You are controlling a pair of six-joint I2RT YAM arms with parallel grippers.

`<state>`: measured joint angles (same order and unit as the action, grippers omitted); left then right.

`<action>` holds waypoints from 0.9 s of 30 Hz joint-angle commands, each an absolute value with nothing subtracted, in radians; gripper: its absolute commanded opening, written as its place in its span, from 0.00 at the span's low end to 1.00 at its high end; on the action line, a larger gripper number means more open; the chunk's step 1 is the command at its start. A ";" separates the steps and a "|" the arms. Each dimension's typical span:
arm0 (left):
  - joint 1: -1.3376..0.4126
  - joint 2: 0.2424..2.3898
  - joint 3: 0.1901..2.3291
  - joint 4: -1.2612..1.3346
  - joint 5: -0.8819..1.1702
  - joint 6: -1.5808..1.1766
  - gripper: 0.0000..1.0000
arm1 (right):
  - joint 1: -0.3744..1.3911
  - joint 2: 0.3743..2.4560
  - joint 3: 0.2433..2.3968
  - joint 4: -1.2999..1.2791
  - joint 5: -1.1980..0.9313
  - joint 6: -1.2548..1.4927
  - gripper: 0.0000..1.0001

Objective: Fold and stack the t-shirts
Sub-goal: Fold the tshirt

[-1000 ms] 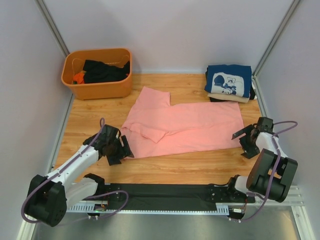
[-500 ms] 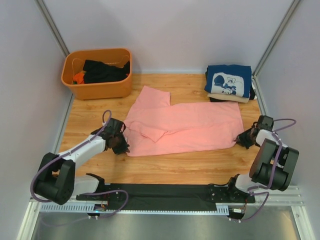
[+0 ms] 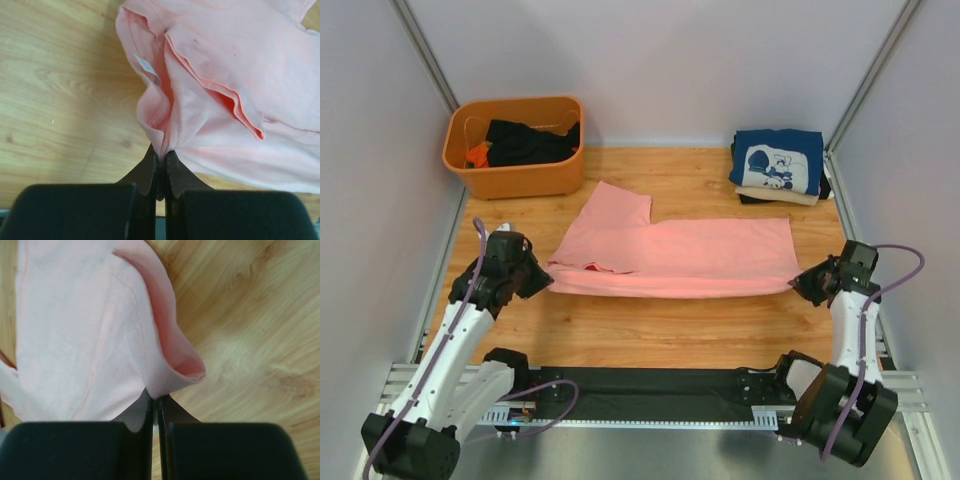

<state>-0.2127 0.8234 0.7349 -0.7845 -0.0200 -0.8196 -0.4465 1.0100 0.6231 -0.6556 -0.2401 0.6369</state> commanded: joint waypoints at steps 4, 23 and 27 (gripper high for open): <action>-0.199 0.697 0.753 -0.983 0.012 -0.834 0.00 | -0.454 0.829 0.617 -0.834 -0.234 0.666 0.00; -0.199 0.417 0.868 -1.305 0.014 -0.802 0.57 | -0.462 0.623 0.802 -1.108 -0.135 0.686 1.00; -0.199 0.503 0.914 -1.204 0.008 -0.678 0.56 | -0.463 0.630 0.824 -1.030 -0.181 0.695 1.00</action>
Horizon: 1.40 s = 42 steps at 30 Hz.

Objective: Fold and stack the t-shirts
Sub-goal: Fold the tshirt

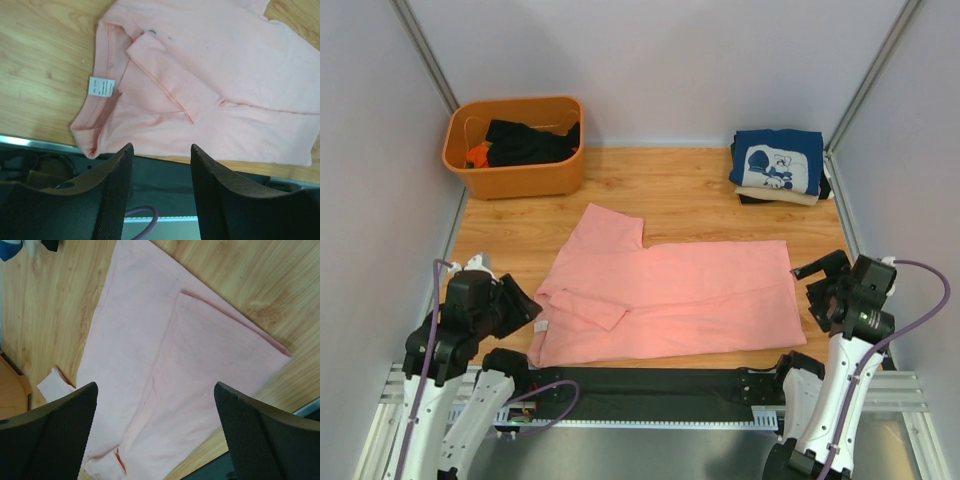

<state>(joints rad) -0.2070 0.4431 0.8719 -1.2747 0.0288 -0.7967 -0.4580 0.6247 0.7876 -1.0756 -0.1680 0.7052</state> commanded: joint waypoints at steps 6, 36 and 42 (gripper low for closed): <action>-0.199 0.866 1.025 -0.956 0.052 -0.524 0.52 | -0.453 0.767 0.790 -0.796 -0.391 0.678 0.96; -0.294 2.318 1.881 -0.641 -0.046 -0.316 0.62 | -0.169 1.054 0.818 -0.514 -0.502 0.592 0.97; -0.353 2.252 1.804 -0.636 -0.205 -0.318 0.63 | -0.167 1.028 0.815 -0.514 -0.502 0.591 0.97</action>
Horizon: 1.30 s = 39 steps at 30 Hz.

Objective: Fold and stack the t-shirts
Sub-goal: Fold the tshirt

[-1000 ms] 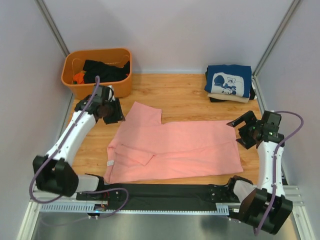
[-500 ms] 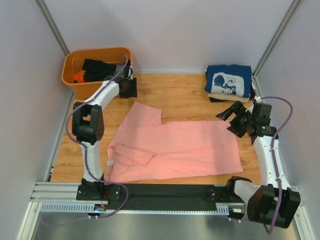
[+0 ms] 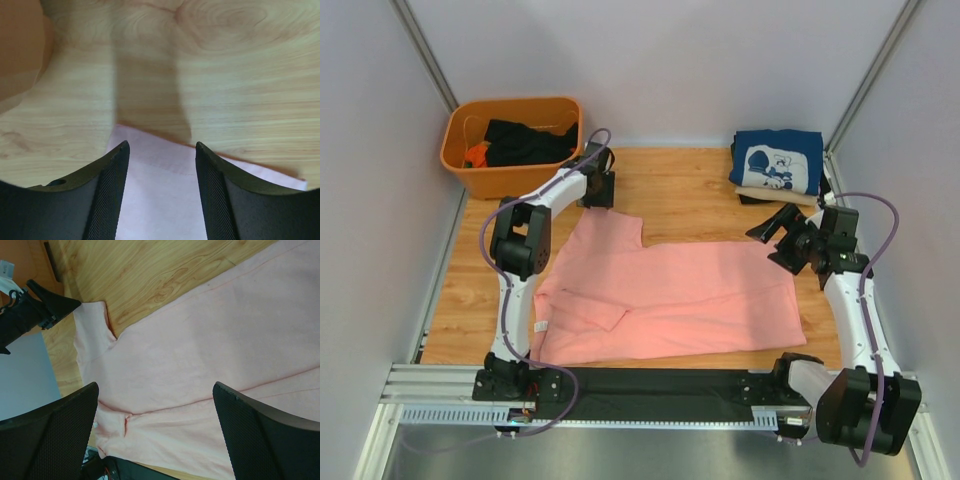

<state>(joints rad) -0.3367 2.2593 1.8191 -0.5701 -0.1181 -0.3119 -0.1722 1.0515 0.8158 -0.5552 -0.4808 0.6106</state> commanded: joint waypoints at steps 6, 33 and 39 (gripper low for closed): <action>-0.354 2.264 1.829 -0.692 -0.273 -0.314 0.64 | -0.167 0.991 0.811 -0.537 -0.506 0.588 0.97; -0.359 2.088 1.726 -0.716 -0.011 -0.456 0.00 | -0.187 1.406 0.969 -0.555 -0.035 0.565 0.92; -0.362 1.980 1.623 -0.704 0.032 -0.477 0.00 | -0.190 1.633 1.115 -0.563 0.074 0.552 0.79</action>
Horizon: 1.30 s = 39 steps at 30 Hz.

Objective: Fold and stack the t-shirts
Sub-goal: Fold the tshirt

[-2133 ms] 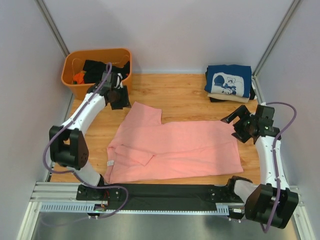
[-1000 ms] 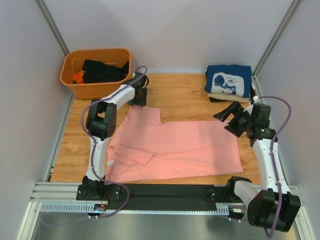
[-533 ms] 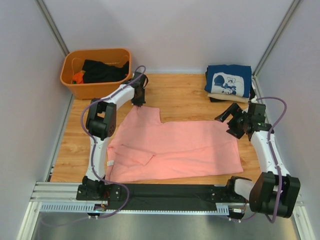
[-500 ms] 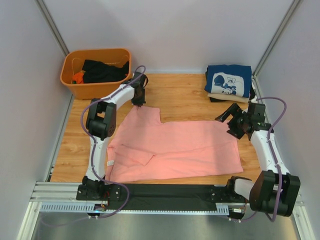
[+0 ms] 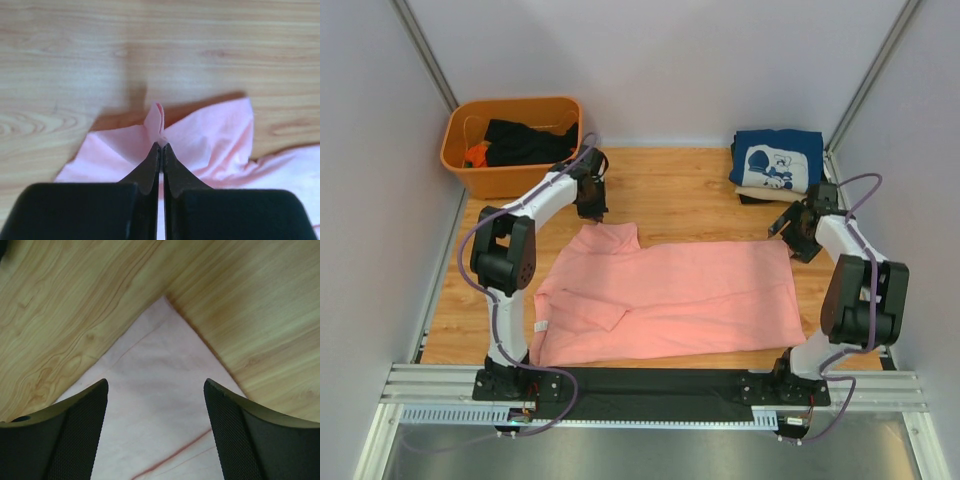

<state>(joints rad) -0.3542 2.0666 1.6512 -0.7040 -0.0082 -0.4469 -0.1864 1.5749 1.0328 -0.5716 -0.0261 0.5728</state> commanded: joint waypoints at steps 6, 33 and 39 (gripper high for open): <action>-0.364 1.927 1.559 -0.686 0.040 -0.486 0.00 | -0.187 1.788 1.218 -0.560 0.072 0.543 0.72; -0.371 1.754 1.482 -0.721 0.005 -0.508 0.00 | -0.164 1.737 1.221 -0.575 0.018 0.500 0.00; -0.410 1.587 1.352 -0.756 -0.049 -0.538 0.00 | -0.181 1.577 1.146 -0.597 0.018 0.492 0.00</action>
